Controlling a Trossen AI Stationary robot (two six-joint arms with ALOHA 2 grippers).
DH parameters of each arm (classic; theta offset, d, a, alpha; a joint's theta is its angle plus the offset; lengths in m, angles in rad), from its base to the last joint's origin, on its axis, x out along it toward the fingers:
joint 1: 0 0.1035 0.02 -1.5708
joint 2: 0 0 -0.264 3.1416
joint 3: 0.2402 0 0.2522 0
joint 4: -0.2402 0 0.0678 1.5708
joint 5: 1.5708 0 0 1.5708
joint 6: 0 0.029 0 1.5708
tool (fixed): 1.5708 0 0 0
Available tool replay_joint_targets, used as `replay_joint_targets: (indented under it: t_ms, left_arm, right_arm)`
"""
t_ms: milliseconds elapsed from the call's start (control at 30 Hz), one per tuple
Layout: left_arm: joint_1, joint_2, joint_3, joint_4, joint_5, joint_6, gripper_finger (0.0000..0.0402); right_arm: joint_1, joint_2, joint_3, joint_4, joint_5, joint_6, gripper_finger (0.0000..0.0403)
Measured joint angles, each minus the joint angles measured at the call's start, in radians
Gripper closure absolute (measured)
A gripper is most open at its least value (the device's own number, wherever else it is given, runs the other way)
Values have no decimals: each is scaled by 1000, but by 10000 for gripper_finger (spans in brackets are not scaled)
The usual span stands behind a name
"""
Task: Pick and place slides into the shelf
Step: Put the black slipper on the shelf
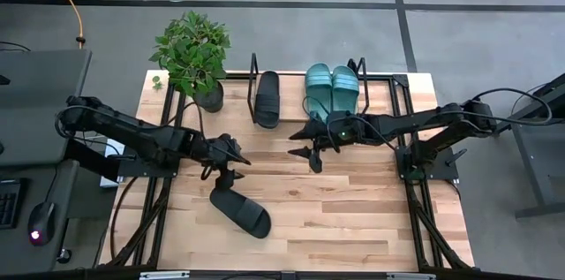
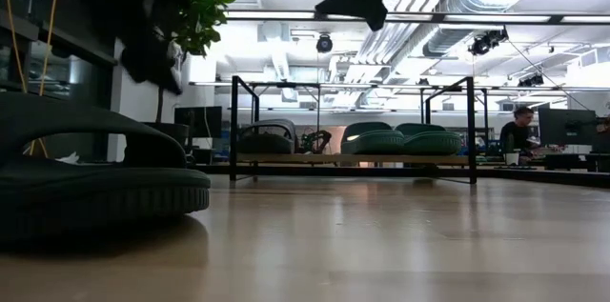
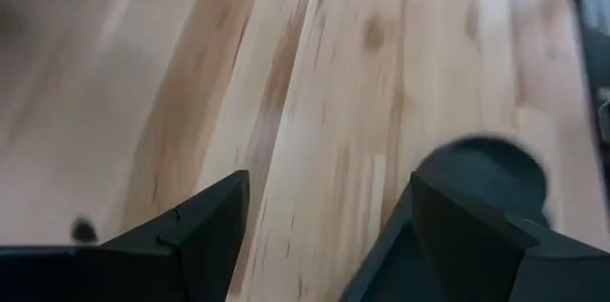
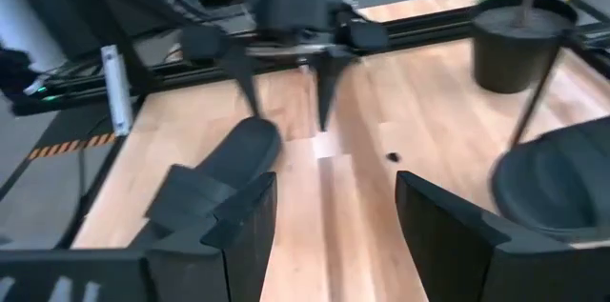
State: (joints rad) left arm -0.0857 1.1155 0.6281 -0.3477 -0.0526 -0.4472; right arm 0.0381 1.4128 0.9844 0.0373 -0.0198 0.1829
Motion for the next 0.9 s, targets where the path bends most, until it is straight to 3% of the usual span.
replay_joint_targets:
  t_ms: [233, 600, 900]
  left_arm:
    - [-64, 1, -61, 10, 11, -127, 128]
    - [-274, 1, -82, 142, -15, -289, 128]
    - [-334, 114, -83, 236, -42, -362, 128]
  right_arm:
    - [92, 0, 0, -9, 37, 0, 197]
    - [206, 0, 0, -49, 171, 10, 197]
    - [255, 1, 0, -56, 226, 21, 197]
